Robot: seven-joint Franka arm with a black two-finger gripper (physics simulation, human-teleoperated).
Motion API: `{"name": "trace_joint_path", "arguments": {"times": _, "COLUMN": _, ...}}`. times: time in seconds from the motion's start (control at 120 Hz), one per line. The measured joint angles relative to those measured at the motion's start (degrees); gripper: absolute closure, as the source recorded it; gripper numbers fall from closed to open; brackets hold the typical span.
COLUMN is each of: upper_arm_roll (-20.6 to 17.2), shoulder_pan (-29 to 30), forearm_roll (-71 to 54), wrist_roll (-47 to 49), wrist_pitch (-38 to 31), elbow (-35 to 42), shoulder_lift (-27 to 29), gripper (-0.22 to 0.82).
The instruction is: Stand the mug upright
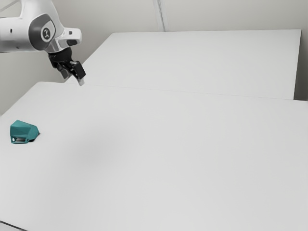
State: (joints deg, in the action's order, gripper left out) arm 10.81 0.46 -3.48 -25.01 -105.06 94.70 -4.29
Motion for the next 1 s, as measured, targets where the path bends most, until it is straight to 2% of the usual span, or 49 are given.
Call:
{"name": "trace_joint_path", "arguments": {"times": 0.117, "upper_arm_roll": -0.20, "shoulder_pan": 1.23, "forearm_roll": 0.32, "wrist_roll": 0.71, "wrist_pitch": -0.42, "elbow": 0.08, "shoulder_lift": 0.12, "gripper": 0.00}}
{"name": "trace_joint_path", "arguments": {"times": 0.2, "upper_arm_roll": -1.15, "shoulder_pan": 4.84, "forearm_roll": 1.21, "wrist_roll": 0.67, "wrist_pitch": -0.74, "elbow": -0.16, "shoulder_lift": 0.14, "gripper": 0.00}}
{"name": "trace_joint_path", "arguments": {"times": 0.283, "upper_arm_roll": -8.62, "shoulder_pan": 16.12, "forearm_roll": 1.66, "wrist_roll": -0.18, "wrist_pitch": -0.95, "elbow": -0.96, "shoulder_lift": 0.07, "gripper": 0.00}}
{"name": "trace_joint_path", "arguments": {"times": 0.35, "upper_arm_roll": -11.07, "shoulder_pan": 21.82, "forearm_roll": 1.72, "wrist_roll": -0.97, "wrist_pitch": -0.92, "elbow": -2.18, "shoulder_lift": -0.09, "gripper": 0.00}}
{"name": "trace_joint_path", "arguments": {"times": 0.533, "upper_arm_roll": -11.50, "shoulder_pan": 29.93, "forearm_roll": 1.92, "wrist_roll": -3.97, "wrist_pitch": -0.46, "elbow": -5.41, "shoulder_lift": -3.38, "gripper": 0.00}}
{"name": "trace_joint_path", "arguments": {"times": 0.65, "upper_arm_roll": -11.47, "shoulder_pan": 34.25, "forearm_roll": 1.98, "wrist_roll": -6.39, "wrist_pitch": -0.32, "elbow": -10.08, "shoulder_lift": -8.16, "gripper": 0.00}}
{"name": "trace_joint_path", "arguments": {"times": 0.825, "upper_arm_roll": -11.65, "shoulder_pan": 43.19, "forearm_roll": 3.99, "wrist_roll": -11.27, "wrist_pitch": -0.32, "elbow": -11.37, "shoulder_lift": -10.82, "gripper": 0.00}}
{"name": "trace_joint_path", "arguments": {"times": 1.0, "upper_arm_roll": -13.67, "shoulder_pan": 48.79, "forearm_roll": 6.83, "wrist_roll": -16.94, "wrist_pitch": -1.23, "elbow": -18.81, "shoulder_lift": -20.60, "gripper": 0.00}}
